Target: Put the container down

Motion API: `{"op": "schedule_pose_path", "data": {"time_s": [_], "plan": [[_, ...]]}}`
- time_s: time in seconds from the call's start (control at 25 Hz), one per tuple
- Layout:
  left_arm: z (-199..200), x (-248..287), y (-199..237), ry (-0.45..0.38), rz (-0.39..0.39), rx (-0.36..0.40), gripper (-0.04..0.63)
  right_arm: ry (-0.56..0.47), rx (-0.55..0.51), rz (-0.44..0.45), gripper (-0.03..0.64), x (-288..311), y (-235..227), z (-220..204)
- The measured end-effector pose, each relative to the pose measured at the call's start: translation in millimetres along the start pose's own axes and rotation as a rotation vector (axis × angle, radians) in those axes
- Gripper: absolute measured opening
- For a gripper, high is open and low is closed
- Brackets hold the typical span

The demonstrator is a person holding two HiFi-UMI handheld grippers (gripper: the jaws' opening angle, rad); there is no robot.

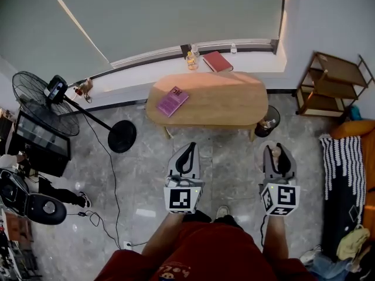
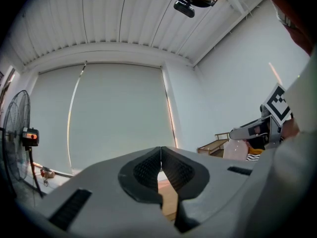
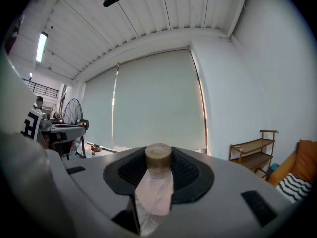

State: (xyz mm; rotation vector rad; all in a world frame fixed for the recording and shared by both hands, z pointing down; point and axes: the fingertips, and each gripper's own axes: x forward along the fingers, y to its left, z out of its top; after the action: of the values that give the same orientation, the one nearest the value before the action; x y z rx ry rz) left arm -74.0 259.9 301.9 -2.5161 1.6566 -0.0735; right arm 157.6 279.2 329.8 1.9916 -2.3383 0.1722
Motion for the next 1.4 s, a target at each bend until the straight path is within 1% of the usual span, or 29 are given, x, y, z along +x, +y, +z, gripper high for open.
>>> {"op": "schedule_pose_path", "data": {"time_s": [0.08, 0.28, 0.48, 0.56, 0.64, 0.88, 1.12, 1.4], "plan": [[-0.4, 8.9, 0.4, -0.006, -0.009, 0.0, 0.009, -0.003, -0.007, 0.001, 0.138, 8.2, -1.9, 2.6], [-12.6, 29.6, 8.6, 0.015, -0.025, -0.009, 0.009, 0.002, -0.021, 0.006, 0.138, 32.5, -2.6, 1.3], [-29.9, 59.5, 30.4, 0.014, -0.037, -0.023, 0.009, 0.011, -0.043, -0.001, 0.138, 69.3, 1.9, -4.0], [-31.3, 75.7, 42.3, -0.009, -0.044, -0.02, 0.009, 0.012, -0.047, -0.009, 0.138, 87.4, 3.4, -1.6], [-32.4, 92.2, 56.3, -0.029, -0.047, -0.019, 0.009, 0.014, -0.053, -0.017, 0.138, 106.4, 6.6, 2.0], [-49.8, 140.6, 106.5, -0.003, -0.058, -0.019, 0.009, 0.036, -0.047, -0.033, 0.138, 171.3, 23.9, 6.3], [-64.2, 188.6, 171.1, -0.003, -0.051, -0.023, 0.009, 0.073, -0.056, -0.011, 0.138, 251.9, 55.2, 7.0], [-89.2, 225.6, 235.5, 0.033, -0.035, -0.043, 0.009, 0.101, -0.056, 0.036, 0.138, 328.2, 101.0, 4.8]]}}
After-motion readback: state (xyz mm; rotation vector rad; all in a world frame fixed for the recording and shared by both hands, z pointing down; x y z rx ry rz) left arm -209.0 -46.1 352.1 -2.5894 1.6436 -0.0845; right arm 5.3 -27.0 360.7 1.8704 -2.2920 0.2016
